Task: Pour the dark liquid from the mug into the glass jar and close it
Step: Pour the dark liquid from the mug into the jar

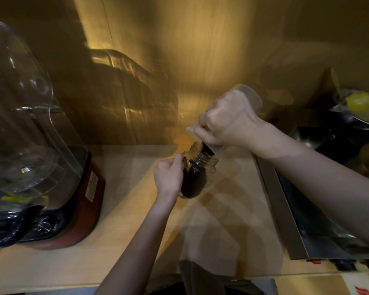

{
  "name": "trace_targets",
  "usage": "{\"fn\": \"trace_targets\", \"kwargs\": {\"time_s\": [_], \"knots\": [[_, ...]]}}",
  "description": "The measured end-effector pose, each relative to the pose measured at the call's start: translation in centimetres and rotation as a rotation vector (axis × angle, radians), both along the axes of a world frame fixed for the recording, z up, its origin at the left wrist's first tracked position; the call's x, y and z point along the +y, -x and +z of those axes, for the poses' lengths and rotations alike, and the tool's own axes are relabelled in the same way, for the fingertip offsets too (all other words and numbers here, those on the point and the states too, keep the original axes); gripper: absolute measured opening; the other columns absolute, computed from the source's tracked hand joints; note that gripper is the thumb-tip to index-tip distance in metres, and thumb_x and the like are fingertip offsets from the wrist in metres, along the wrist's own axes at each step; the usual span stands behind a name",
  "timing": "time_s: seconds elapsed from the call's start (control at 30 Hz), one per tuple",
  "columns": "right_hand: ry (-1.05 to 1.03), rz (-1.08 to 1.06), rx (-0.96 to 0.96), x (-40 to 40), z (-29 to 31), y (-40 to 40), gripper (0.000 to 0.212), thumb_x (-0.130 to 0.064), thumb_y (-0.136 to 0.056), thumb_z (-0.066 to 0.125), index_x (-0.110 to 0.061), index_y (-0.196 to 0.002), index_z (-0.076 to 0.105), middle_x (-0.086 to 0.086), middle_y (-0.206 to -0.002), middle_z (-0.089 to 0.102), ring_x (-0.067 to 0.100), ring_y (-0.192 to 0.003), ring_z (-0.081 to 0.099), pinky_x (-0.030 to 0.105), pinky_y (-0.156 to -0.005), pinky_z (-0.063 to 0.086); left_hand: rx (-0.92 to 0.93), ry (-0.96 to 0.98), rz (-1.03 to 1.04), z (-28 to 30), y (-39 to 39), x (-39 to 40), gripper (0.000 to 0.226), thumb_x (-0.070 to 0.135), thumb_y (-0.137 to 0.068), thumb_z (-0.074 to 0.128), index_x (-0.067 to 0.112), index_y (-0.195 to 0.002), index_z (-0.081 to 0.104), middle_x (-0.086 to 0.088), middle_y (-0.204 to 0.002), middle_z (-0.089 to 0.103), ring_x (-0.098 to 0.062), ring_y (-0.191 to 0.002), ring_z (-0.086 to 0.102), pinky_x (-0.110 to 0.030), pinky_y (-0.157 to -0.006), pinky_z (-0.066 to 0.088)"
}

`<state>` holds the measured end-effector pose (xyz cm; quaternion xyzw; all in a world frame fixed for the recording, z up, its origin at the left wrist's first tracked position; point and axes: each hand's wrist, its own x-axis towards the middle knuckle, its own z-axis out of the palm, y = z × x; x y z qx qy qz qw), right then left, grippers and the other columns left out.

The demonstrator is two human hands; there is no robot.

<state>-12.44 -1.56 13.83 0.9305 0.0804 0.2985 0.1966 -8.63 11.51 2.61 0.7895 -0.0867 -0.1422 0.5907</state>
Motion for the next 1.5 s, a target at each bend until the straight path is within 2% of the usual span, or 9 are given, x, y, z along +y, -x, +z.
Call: {"fn": "trace_targets", "kwargs": {"time_s": [0.2, 0.6, 0.8, 1.0, 1.23, 1.5], "knots": [[-0.014, -0.007, -0.01, 0.0, 0.2, 0.0, 0.05, -0.031, -0.072, 0.038, -0.011, -0.028, 0.05, 0.004, -0.026, 0.046, 0.021, -0.023, 0.044, 0.016, -0.045, 0.02, -0.007, -0.003, -0.005, 0.0, 0.0, 0.0, 0.05, 0.021, -0.082, 0.05, 0.015, -0.036, 0.031, -0.002, -0.043, 0.027, -0.018, -0.046, 0.026, -0.034, -0.056, 0.026], [0.003, 0.012, -0.002, -0.1, 0.5, 0.0, 0.049, -0.03, -0.073, 0.039, -0.012, -0.029, 0.051, 0.004, -0.027, 0.047, 0.021, -0.023, 0.045, 0.016, -0.045, 0.021, -0.009, -0.006, -0.018, -0.1, -0.4, -0.2, 0.044, 0.025, -0.083, 0.049, 0.009, -0.042, 0.041, -0.017, -0.056, 0.037, -0.026, -0.056, 0.035, -0.034, -0.06, 0.031], [0.016, 0.025, 0.015, 0.1, 0.7, -0.2, 0.049, -0.03, -0.073, 0.038, -0.011, -0.03, 0.052, 0.004, -0.028, 0.048, 0.021, -0.023, 0.045, 0.016, -0.045, 0.021, 0.004, 0.0, -0.004, 0.3, -0.3, -0.3, 0.049, 0.023, -0.082, 0.048, 0.013, -0.036, 0.036, -0.015, -0.048, 0.032, -0.026, -0.051, 0.032, -0.034, -0.059, 0.029], [-0.016, 0.05, 0.015, 0.3, 1.1, -0.2, 0.049, -0.029, -0.073, 0.037, -0.011, -0.029, 0.05, 0.005, -0.027, 0.047, 0.021, -0.022, 0.043, 0.016, -0.045, 0.023, -0.002, 0.012, 0.01, 0.3, -0.4, -0.5, 0.049, 0.023, -0.081, 0.05, 0.014, -0.036, 0.031, -0.015, -0.055, 0.029, -0.023, -0.051, 0.029, -0.034, -0.059, 0.029], [-0.008, 0.052, 0.011, 0.4, 1.0, -0.4, 0.048, -0.029, -0.073, 0.037, -0.012, -0.029, 0.051, 0.003, -0.027, 0.047, 0.021, -0.023, 0.044, 0.015, -0.045, 0.023, 0.019, 0.056, 0.001, -0.1, -0.5, -0.3, 0.052, 0.024, -0.082, 0.05, 0.016, -0.033, 0.033, -0.003, -0.042, 0.03, -0.018, -0.045, 0.028, -0.034, -0.057, 0.028], [0.014, 0.079, -0.004, 0.8, 1.0, -0.4, 0.046, -0.027, -0.072, 0.038, -0.011, -0.03, 0.05, 0.003, -0.028, 0.047, 0.021, -0.026, 0.046, 0.017, -0.044, 0.025, 0.045, 0.068, 0.007, 0.0, -0.5, -0.3, 0.049, 0.024, -0.082, 0.05, 0.016, -0.035, 0.035, -0.006, -0.046, 0.033, -0.02, -0.047, 0.031, -0.034, -0.058, 0.028]]}}
